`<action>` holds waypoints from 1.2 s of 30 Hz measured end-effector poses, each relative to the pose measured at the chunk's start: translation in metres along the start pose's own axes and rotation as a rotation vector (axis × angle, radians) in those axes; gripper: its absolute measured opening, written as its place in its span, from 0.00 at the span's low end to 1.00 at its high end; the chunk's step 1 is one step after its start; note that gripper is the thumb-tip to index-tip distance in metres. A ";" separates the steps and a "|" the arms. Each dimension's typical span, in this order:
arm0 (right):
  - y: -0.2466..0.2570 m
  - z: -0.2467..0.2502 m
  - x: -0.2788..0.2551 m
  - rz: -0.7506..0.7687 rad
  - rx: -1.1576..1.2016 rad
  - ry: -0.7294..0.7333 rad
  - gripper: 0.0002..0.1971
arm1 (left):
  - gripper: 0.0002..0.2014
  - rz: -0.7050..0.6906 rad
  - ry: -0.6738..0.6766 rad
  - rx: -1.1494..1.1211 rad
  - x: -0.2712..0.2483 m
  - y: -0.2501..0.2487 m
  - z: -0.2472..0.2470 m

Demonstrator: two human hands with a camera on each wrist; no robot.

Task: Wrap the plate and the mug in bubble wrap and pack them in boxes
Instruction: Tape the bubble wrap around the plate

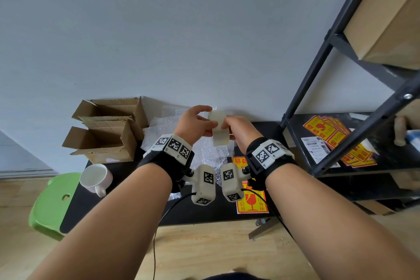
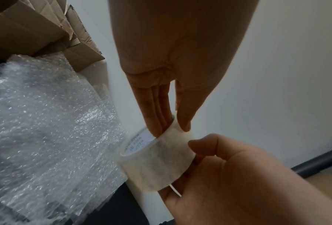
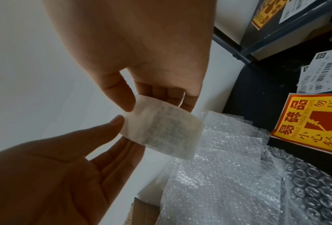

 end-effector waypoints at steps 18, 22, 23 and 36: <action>-0.007 -0.006 0.002 0.084 -0.159 0.047 0.14 | 0.13 -0.075 -0.061 0.379 0.010 0.006 0.022; -0.009 -0.009 0.005 0.057 -0.183 0.052 0.14 | 0.11 -0.230 -0.026 0.678 0.006 -0.002 0.014; -0.010 -0.009 0.005 0.053 -0.189 0.047 0.16 | 0.10 -0.248 -0.031 0.708 0.004 -0.002 0.012; -0.016 -0.019 -0.001 0.135 -0.297 0.087 0.13 | 0.07 -0.188 -0.100 0.716 0.000 0.004 0.017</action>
Point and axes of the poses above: each hand's wrist, its own x-axis towards the middle knuckle, its own z-axis out of the back of the hand, y = z × x, the point moved 7 cm from there along x, towards the middle knuckle, and after that the axes turned 6 degrees about -z, right-handed, at the moved point
